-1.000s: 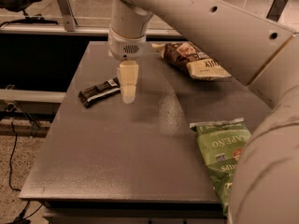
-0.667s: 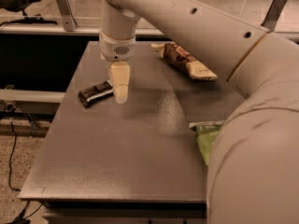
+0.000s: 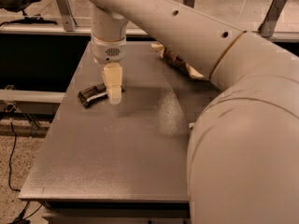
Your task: Move rxbar chocolate near green jalapeno chip bag
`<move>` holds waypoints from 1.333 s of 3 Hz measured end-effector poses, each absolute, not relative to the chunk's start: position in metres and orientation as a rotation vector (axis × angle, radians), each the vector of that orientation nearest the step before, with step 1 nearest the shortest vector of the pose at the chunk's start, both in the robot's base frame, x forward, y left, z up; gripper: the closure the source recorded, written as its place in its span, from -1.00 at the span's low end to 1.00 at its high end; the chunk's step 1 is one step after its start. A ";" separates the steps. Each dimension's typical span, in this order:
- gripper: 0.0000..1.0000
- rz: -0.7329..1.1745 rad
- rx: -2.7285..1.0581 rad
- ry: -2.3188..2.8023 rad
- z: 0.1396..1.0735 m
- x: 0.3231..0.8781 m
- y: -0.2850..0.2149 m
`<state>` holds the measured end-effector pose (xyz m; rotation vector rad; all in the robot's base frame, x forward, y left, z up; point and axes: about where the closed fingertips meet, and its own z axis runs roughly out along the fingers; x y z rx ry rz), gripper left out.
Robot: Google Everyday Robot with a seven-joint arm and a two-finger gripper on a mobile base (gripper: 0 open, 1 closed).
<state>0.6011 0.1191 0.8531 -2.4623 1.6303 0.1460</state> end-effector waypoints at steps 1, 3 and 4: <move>-1.00 0.152 -2.489 1.620 0.848 0.599 0.127; -0.37 0.171 -2.537 1.617 0.833 0.593 0.138; 0.09 0.177 -2.545 1.619 0.831 0.593 0.139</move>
Offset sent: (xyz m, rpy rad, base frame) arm -0.0127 0.0142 -0.0170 -0.0566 0.0492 0.0428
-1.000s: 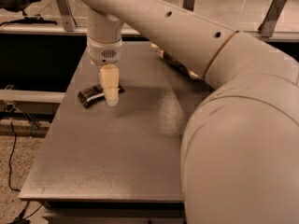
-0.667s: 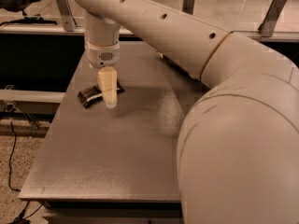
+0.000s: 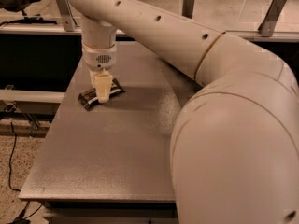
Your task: Move rxbar chocolate near green jalapeno chip bag
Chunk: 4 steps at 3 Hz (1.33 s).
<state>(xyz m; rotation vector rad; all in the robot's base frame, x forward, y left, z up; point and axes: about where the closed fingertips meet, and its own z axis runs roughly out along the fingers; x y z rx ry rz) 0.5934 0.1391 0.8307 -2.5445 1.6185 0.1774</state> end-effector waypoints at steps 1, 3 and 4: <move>0.71 0.194 -2.524 1.636 0.835 0.594 0.131; 1.00 0.235 -2.337 1.733 0.883 0.562 0.060; 1.00 0.237 -2.254 1.825 0.901 0.525 0.010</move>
Offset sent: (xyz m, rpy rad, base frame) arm -0.0084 -0.0499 0.0286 0.0465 0.0317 -0.0833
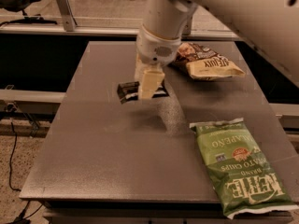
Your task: Move rxbar chocolate near green jalapeno chip bag
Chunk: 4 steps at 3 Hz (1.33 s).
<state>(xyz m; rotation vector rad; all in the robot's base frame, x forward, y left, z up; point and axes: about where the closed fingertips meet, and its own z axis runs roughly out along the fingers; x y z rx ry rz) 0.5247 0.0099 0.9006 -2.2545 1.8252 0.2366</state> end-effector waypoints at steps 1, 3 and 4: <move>1.00 0.249 -2.218 1.896 0.902 0.500 -0.022; 0.94 0.221 -2.266 1.988 0.890 0.441 -0.060; 0.47 0.188 -2.289 2.019 0.883 0.432 -0.066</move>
Offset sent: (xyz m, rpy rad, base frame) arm -0.0885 -0.0815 -0.0071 -0.0855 0.0937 -0.0848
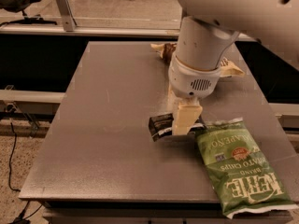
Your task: Move rxbar chocolate near green jalapeno chip bag
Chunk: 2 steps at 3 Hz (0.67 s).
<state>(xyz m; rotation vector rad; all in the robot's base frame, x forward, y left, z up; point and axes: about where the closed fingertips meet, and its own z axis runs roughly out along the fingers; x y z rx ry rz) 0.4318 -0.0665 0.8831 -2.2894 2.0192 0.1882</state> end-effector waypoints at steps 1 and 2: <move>-0.14 0.172 -2.311 2.068 0.871 0.431 -0.075; -0.76 0.173 -2.317 2.086 0.866 0.434 -0.079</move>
Offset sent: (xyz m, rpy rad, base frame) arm -0.0032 -0.0240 -0.0223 -0.0973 0.0907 -0.0170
